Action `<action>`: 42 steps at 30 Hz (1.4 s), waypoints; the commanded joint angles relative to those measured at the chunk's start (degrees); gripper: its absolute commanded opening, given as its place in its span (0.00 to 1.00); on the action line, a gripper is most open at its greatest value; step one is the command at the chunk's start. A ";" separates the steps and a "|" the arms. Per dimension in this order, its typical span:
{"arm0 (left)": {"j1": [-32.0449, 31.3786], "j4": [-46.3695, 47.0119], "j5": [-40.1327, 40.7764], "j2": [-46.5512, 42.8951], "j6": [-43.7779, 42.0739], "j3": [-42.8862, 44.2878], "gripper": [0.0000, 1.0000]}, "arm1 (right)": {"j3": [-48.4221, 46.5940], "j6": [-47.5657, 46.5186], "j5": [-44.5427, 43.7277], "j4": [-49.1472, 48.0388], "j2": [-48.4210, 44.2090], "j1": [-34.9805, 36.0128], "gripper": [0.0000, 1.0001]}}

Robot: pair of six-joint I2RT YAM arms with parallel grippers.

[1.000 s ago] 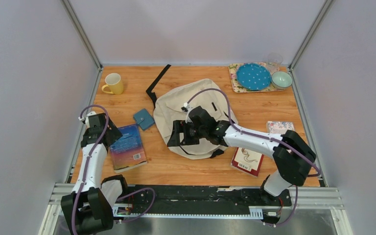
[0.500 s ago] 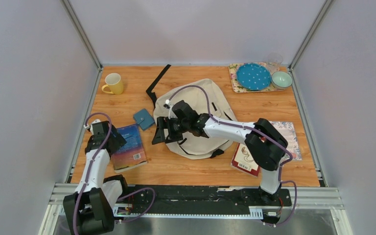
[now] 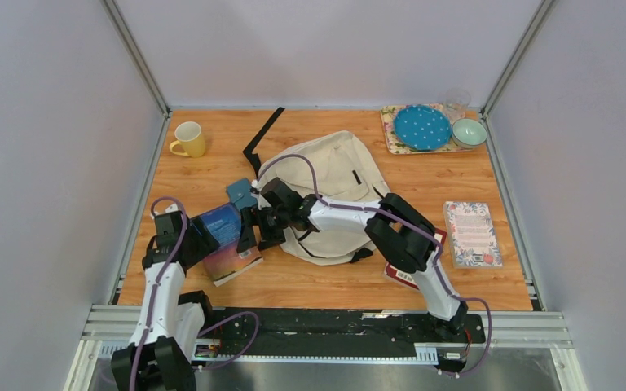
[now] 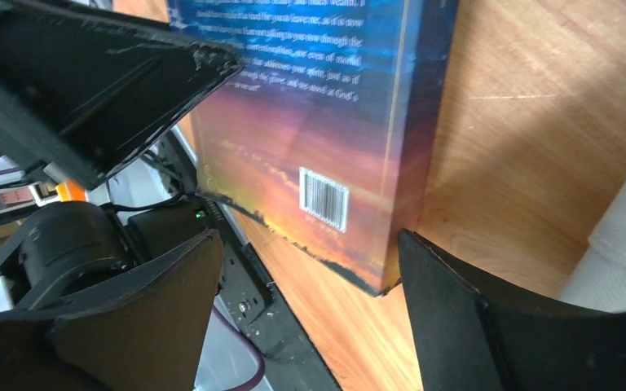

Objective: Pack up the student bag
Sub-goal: Pick up the book from the center of the board.

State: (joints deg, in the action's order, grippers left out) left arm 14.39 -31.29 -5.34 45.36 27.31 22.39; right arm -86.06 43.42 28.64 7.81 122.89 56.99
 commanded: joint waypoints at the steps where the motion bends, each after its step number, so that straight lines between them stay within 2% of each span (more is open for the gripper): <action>1: 0.29 -0.88 -8.62 -2.11 0.28 -0.33 0.68 | -4.72 0.53 1.93 1.41 2.96 0.49 0.81; 10: 0.37 0.26 -15.04 -5.72 1.87 0.28 0.53 | -4.99 0.35 1.51 2.91 4.90 0.75 0.79; 19: 0.28 -1.49 -16.71 -7.66 1.61 1.25 0.51 | -5.87 -0.53 1.41 4.76 5.69 0.84 0.78; 21: 0.28 -1.32 -17.42 -8.01 2.04 0.20 0.48 | -5.78 -0.44 1.50 4.67 5.69 0.84 0.77; 29: 0.28 1.49 -20.58 -8.98 4.86 -3.93 0.50 | -5.26 0.26 1.94 4.05 5.87 0.84 0.77; 31: 0.28 1.76 -20.76 -9.15 4.95 -4.20 0.43 | -5.08 0.17 1.94 4.05 5.78 0.84 0.77; 32: 0.37 1.76 -20.67 -9.07 4.95 -4.29 0.30 | -4.82 0.26 1.94 4.05 5.61 0.84 0.77; 34: 0.37 1.15 -20.15 -9.33 4.77 -4.11 0.14 | -4.64 0.17 1.77 4.14 5.43 0.84 0.77; 35: 0.29 0.97 -19.80 -9.50 4.68 -3.85 0.02 | -4.38 0.17 1.68 3.97 5.26 0.75 0.77; 42: 0.28 -5.36 -10.75 -11.35 0.38 2.82 0.00 | -2.54 -1.14 2.38 2.47 0.79 0.75 0.79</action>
State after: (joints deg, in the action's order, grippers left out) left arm 15.73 -30.00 -14.13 35.09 28.49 20.53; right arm -89.84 43.20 29.12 14.48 126.61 56.16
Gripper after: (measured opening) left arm 0.030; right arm 0.772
